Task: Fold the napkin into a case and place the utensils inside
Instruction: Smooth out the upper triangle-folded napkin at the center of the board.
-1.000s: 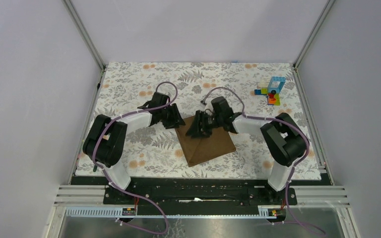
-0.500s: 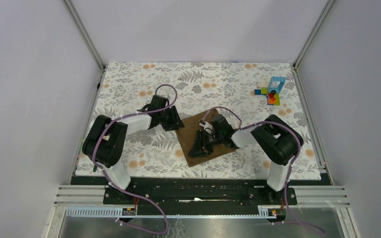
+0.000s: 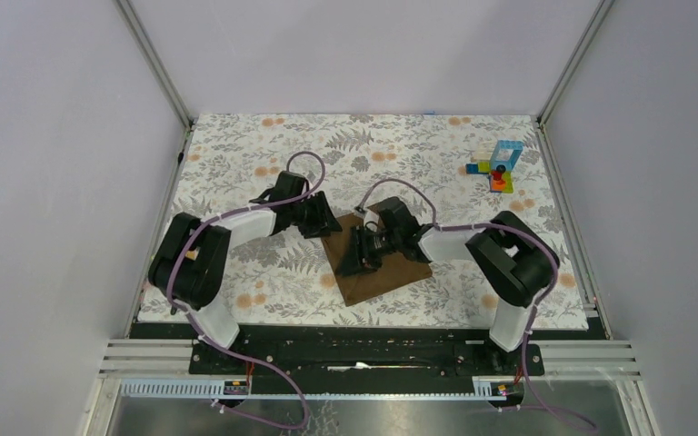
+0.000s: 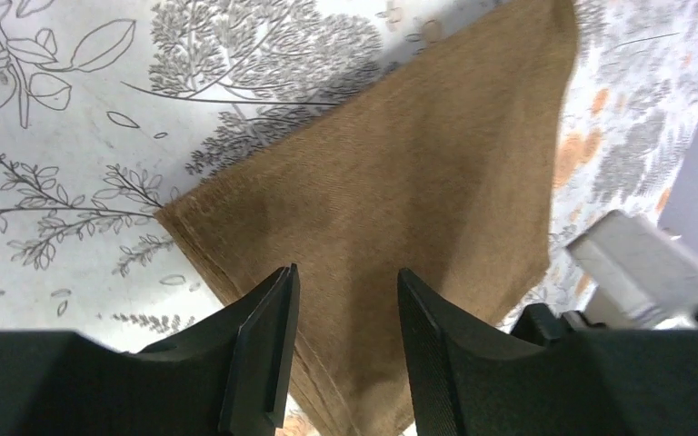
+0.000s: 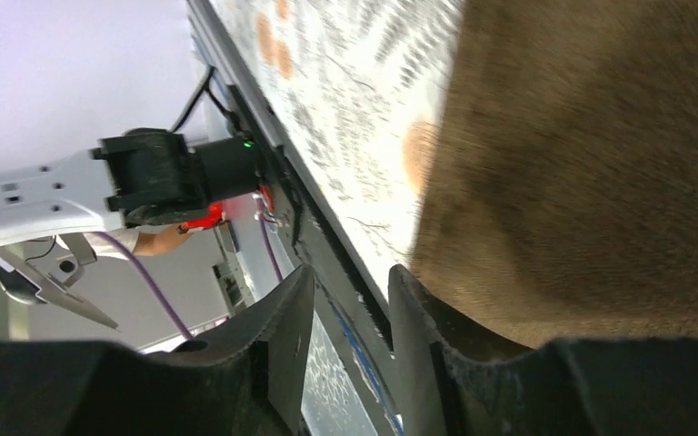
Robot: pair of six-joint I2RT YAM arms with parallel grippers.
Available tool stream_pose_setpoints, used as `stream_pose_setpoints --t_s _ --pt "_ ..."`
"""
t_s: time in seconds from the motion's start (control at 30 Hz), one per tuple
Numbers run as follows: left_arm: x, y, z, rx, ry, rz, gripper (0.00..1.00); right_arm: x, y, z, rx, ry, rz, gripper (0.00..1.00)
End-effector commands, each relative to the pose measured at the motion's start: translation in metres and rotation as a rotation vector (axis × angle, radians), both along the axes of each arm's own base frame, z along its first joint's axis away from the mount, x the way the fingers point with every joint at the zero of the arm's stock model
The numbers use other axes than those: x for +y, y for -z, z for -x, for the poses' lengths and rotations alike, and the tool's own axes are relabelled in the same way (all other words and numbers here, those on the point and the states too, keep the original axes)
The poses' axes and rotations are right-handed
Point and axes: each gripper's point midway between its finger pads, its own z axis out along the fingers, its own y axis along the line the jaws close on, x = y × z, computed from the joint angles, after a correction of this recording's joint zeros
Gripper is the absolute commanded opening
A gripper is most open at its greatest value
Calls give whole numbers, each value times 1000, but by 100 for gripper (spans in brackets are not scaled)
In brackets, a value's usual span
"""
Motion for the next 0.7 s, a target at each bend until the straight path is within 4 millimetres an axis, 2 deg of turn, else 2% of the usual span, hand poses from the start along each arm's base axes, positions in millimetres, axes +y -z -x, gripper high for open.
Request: stream_pose_setpoints --t_s 0.0,0.13,0.27,0.5,0.6,0.67 --pt "6 30 -3 35 -8 -36 48 0 32 26 108 -42 5 42" --pt "19 44 4 52 -23 -103 48 -13 42 41 133 -38 24 43" --pt "21 30 4 27 -22 -107 49 -19 35 42 101 -46 54 43" --pt "2 -22 0 -34 24 15 52 -5 -9 20 1 -37 25 45" --pt "1 -23 -5 -40 11 15 53 6 -13 8 -21 -30 9 46" --pt "1 -14 -8 -26 4 4 53 14 -3 6 14 -32 -6 45"
